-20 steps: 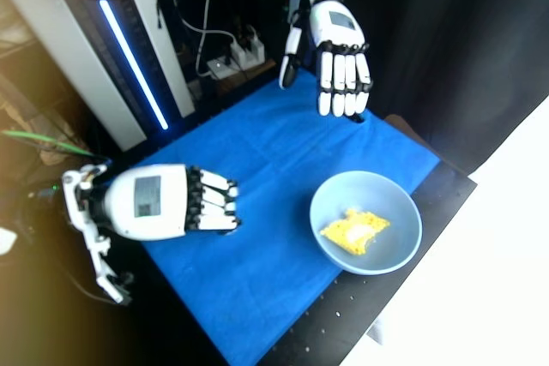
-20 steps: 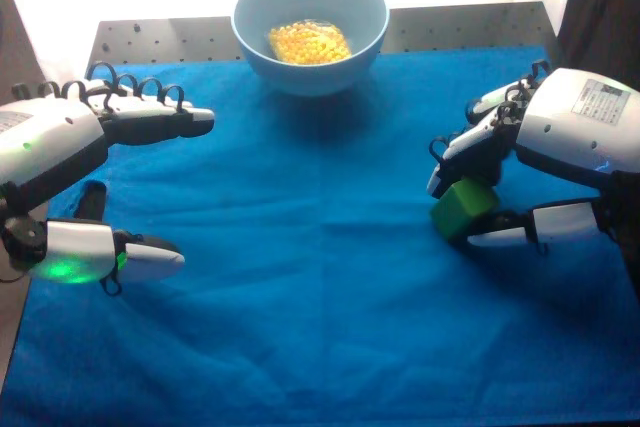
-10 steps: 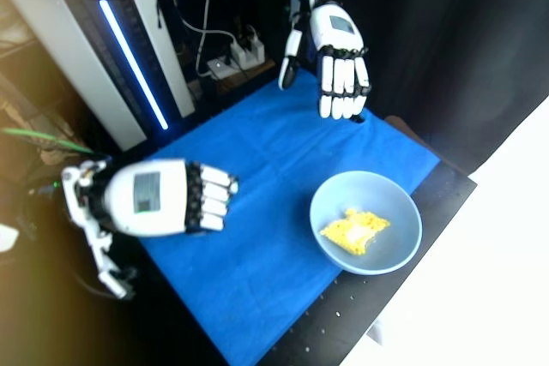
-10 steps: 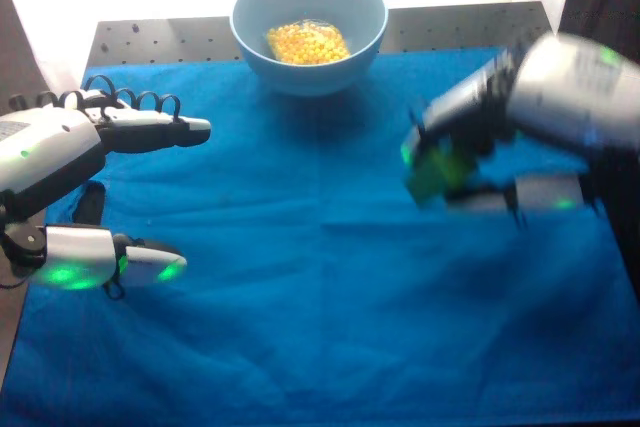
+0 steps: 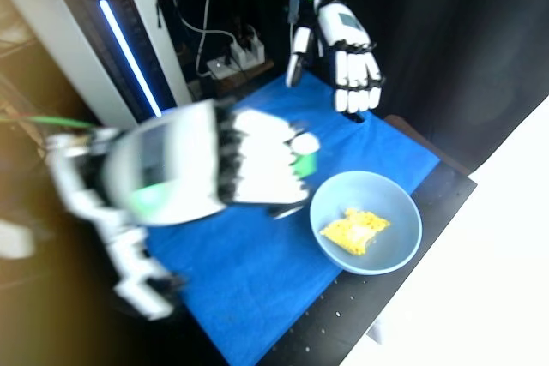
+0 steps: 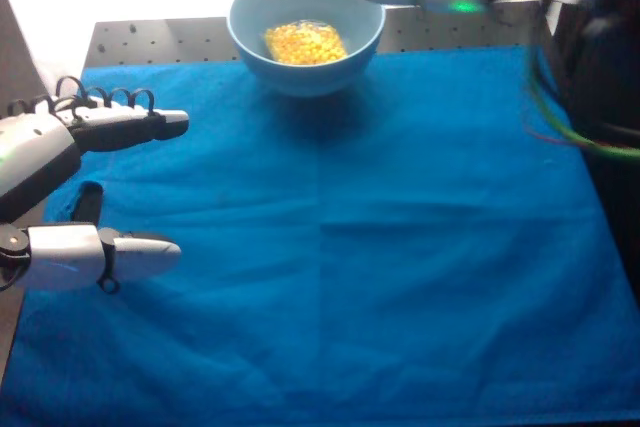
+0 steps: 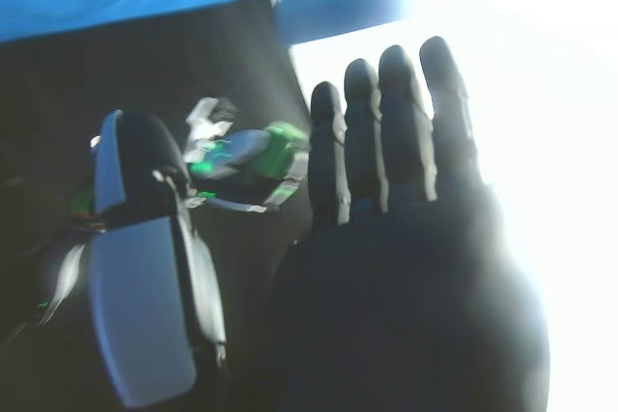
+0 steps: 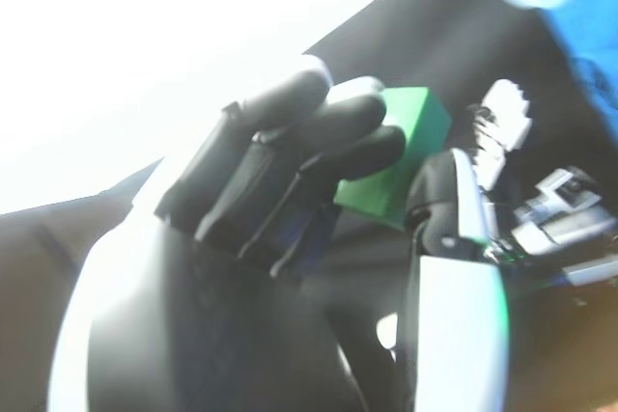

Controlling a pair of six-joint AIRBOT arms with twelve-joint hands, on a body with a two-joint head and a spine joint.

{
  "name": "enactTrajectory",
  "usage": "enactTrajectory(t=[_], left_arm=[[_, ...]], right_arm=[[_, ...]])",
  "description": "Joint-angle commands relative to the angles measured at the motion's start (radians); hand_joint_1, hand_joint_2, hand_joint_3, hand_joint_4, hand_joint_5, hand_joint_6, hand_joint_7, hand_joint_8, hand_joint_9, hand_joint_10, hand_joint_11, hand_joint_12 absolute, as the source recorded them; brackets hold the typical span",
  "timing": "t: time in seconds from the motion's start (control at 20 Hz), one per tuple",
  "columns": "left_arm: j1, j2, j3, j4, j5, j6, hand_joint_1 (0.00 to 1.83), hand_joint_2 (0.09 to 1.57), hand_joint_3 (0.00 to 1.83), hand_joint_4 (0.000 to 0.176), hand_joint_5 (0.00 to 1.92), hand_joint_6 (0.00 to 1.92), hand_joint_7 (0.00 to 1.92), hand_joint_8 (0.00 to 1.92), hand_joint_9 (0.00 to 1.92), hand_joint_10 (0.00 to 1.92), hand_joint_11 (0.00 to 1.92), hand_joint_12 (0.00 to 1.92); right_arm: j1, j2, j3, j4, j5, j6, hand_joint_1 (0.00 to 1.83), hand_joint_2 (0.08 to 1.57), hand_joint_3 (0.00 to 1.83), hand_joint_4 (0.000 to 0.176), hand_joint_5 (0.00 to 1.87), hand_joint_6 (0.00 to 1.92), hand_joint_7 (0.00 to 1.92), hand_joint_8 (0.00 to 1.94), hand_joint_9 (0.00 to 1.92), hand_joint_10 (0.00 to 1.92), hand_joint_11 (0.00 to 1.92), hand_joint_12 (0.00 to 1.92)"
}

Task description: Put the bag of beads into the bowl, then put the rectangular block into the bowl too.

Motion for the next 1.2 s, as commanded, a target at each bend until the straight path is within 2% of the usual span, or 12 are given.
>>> enactTrajectory(t=[0.0, 0.05, 0.1, 0.25, 0.3, 0.35, 0.45, 0.5, 0.6, 0.65, 1.05, 1.15], left_arm=[[-0.012, -0.002, 0.010, -0.002, -0.115, -0.012, 0.73, 0.99, 0.00, 0.039, 0.38, 0.00, 0.39, 0.01, 0.32, 0.01, 0.03, 0.54], [-0.019, -0.009, 0.017, 0.002, -0.113, -0.018, 0.77, 0.99, 0.00, 0.040, 0.39, 0.00, 0.41, 0.00, 0.33, 0.00, 0.01, 0.59], [-0.038, -0.027, 0.033, 0.010, -0.105, -0.020, 0.79, 0.99, 0.00, 0.030, 0.40, 0.01, 0.41, 0.00, 0.32, 0.00, 0.00, 0.60], [-0.062, -0.046, 0.050, 0.025, -0.095, -0.027, 0.80, 1.01, 0.01, 0.045, 0.42, 0.01, 0.38, 0.00, 0.29, 0.00, 0.00, 0.57], [-0.075, -0.052, 0.056, 0.036, -0.091, -0.034, 0.80, 1.03, 0.01, 0.035, 0.41, 0.00, 0.35, 0.00, 0.27, 0.00, 0.00, 0.58], [-0.082, -0.052, 0.057, 0.041, -0.092, -0.036, 0.80, 1.03, 0.01, 0.035, 0.41, 0.00, 0.35, 0.00, 0.27, 0.00, 0.00, 0.58], [-0.083, -0.052, 0.057, 0.043, -0.100, -0.039, 0.81, 1.03, 0.00, 0.014, 0.40, 0.00, 0.35, 0.00, 0.28, 0.00, 0.00, 0.61], [-0.083, -0.052, 0.057, 0.043, -0.104, -0.041, 0.79, 1.02, 0.00, 0.000, 0.41, 0.00, 0.36, 0.00, 0.27, 0.00, 0.00, 0.53], [-0.083, -0.053, 0.058, 0.035, -0.129, -0.054, 0.79, 1.02, 0.00, 0.000, 0.41, 0.00, 0.36, 0.00, 0.26, 0.00, 0.00, 0.53], [-0.026, -0.011, 0.015, 0.034, -0.299, -0.123, 0.79, 1.02, 0.00, 0.000, 0.41, 0.00, 0.36, 0.00, 0.26, 0.00, 0.00, 0.53], [0.171, 0.027, -0.081, -0.058, -0.651, -0.136, 0.79, 1.02, 0.00, 0.000, 0.41, 0.00, 0.36, 0.00, 0.26, 0.00, 0.00, 0.53], [0.203, 0.026, -0.099, -0.072, -0.707, -0.136, 0.84, 1.01, 0.00, 0.004, 0.39, 0.00, 0.32, 0.00, 0.23, 0.00, 0.00, 0.53]], right_arm=[[0.030, -0.012, 0.021, 0.052, 0.063, 0.000, 1.21, 1.01, 0.00, 0.000, 1.27, 0.45, 1.29, 0.79, 1.21, 1.47, 1.14, 1.85], [0.043, -0.040, 0.050, 0.052, 0.030, 0.000, 1.20, 1.02, 0.00, 0.000, 1.23, 0.54, 1.25, 1.50, 1.33, 1.83, 1.40, 1.91], [0.061, -0.081, 0.103, 0.043, -0.047, 0.000, 1.27, 1.07, 0.00, 0.000, 1.06, 0.62, 1.12, 1.02, 1.09, 1.22, 0.97, 1.63], [0.068, -0.127, 0.165, 0.018, -0.133, 0.000, 1.18, 1.07, 0.00, 0.000, 1.08, 0.79, 1.37, 0.47, 1.34, 0.91, 1.18, 1.34], [0.068, -0.144, 0.185, 0.007, -0.162, 0.000, 1.06, 0.92, 0.00, 0.000, 0.72, 0.13, 0.93, 0.27, 0.93, 0.46, 0.65, 1.21], [0.068, -0.152, 0.191, 0.003, -0.176, 0.000, 1.06, 0.92, 0.00, 0.000, 0.72, 0.13, 0.93, 0.27, 0.93, 0.46, 0.65, 1.21], [0.068, -0.159, 0.199, -0.011, -0.192, 0.000, 0.72, 0.86, 0.00, 0.155, 0.17, 0.00, 0.41, 0.01, 0.41, 0.06, 0.07, 1.02], [0.068, -0.159, 0.197, -0.016, -0.192, 0.000, 0.59, 0.81, 0.00, 0.175, 0.01, 0.00, 0.15, 0.00, 0.17, 0.00, 0.00, 0.85], [0.068, -0.157, 0.166, -0.016, -0.168, 0.000, 0.58, 0.80, 0.00, 0.176, 0.00, 0.00, 0.13, 0.00, 0.15, 0.00, 0.00, 0.80], [-0.070, 0.061, -0.033, 0.153, 0.142, 0.000, 0.58, 0.80, 0.00, 0.176, 0.00, 0.00, 0.13, 0.00, 0.15, 0.00, 0.00, 0.80], [-0.486, 0.288, -0.381, 0.459, 0.565, 0.000, 0.58, 0.80, 0.00, 0.176, 0.00, 0.00, 0.13, 0.00, 0.15, 0.00, 0.00, 0.80], [-0.584, 0.325, -0.460, 0.521, 0.664, 0.000, 0.53, 0.78, 0.00, 0.176, 0.00, 0.00, 0.00, 0.00, 0.00, 0.00, 0.00, 0.30]])
